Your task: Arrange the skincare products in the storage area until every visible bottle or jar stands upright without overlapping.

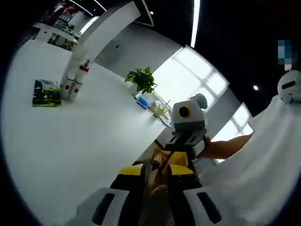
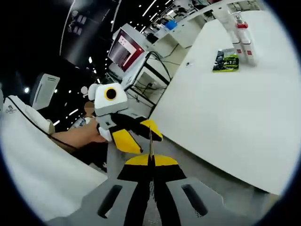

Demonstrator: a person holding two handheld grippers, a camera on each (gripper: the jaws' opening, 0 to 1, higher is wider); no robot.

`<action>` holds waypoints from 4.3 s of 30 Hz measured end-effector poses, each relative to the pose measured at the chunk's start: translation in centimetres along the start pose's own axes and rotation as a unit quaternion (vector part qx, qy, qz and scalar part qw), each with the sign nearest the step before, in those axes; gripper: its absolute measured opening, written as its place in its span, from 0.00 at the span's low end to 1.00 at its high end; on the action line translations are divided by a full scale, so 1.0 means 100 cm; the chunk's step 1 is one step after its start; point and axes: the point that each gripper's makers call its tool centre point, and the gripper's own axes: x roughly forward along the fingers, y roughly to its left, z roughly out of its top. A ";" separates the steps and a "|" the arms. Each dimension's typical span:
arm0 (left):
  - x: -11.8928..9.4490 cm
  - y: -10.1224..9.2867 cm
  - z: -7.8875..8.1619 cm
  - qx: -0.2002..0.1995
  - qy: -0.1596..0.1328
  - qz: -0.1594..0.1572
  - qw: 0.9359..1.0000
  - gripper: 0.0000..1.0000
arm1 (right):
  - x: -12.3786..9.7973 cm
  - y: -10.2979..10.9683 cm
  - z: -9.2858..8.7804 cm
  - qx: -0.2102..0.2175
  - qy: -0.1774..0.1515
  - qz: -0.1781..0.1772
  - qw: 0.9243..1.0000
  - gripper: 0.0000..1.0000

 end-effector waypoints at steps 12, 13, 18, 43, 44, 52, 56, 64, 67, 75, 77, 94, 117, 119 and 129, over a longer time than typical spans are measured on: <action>0.004 -0.028 -0.012 -0.042 0.004 -0.009 0.999 0.15 | -0.006 0.025 -0.008 -0.015 0.016 0.060 0.998 0.00; 0.004 -0.029 -0.011 -0.040 0.003 -0.010 0.999 0.14 | -0.006 0.026 -0.008 -0.020 0.015 0.062 0.998 0.00; 0.005 -0.033 -0.010 -0.039 -0.006 -0.009 0.999 0.09 | -0.011 0.030 -0.009 -0.033 0.009 0.068 0.997 0.00; -0.001 -0.038 0.025 -0.056 -0.129 -0.003 0.990 0.00 | -0.006 0.029 0.001 -0.073 -0.028 0.056 0.995 0.14; 0.000 -0.040 0.028 -0.063 -0.140 -0.009 0.988 0.00 | -0.006 0.029 0.002 -0.071 -0.028 0.058 0.995 0.15; 0.007 -0.050 0.042 -0.098 -0.195 -0.030 0.975 0.00 | -0.026 0.035 0.027 -0.080 -0.100 0.072 0.989 0.11; 0.009 -0.050 0.044 -0.101 -0.202 -0.034 0.974 0.00 | -0.029 0.034 0.025 -0.075 -0.098 0.071 0.990 0.09; 0.009 -0.048 0.044 -0.111 -0.208 -0.029 0.971 0.00 | -0.034 0.033 0.028 -0.072 -0.103 0.080 0.989 0.01; 0.009 -0.045 0.045 -0.114 -0.208 -0.030 0.971 0.00 | -0.035 0.032 0.028 -0.069 -0.101 0.084 0.989 0.00; 0.006 -0.043 0.047 -0.126 -0.218 -0.030 0.967 0.00 | -0.037 0.032 0.033 -0.044 -0.106 0.096 0.989 0.00; 0.002 -0.041 0.048 -0.127 -0.223 -0.030 0.966 0.00 | -0.039 0.031 0.034 -0.039 -0.110 0.099 0.988 0.00; 0.011 -0.044 0.050 -0.144 -0.210 -0.041 0.966 0.01 | -0.042 0.027 0.037 -0.019 -0.114 0.094 0.989 0.00; -0.001 -0.048 0.051 -0.146 -0.206 -0.061 0.966 0.00 | -0.046 0.030 0.052 0.009 -0.148 0.124 0.981 0.01; -0.003 -0.047 0.051 -0.145 -0.205 -0.063 0.966 0.00 | -0.047 0.029 0.053 0.019 -0.149 0.132 0.980 0.01; 0.006 -0.043 0.042 -0.158 -0.184 -0.060 0.968 0.02 | -0.049 0.025 0.054 0.033 -0.150 0.120 0.981 0.00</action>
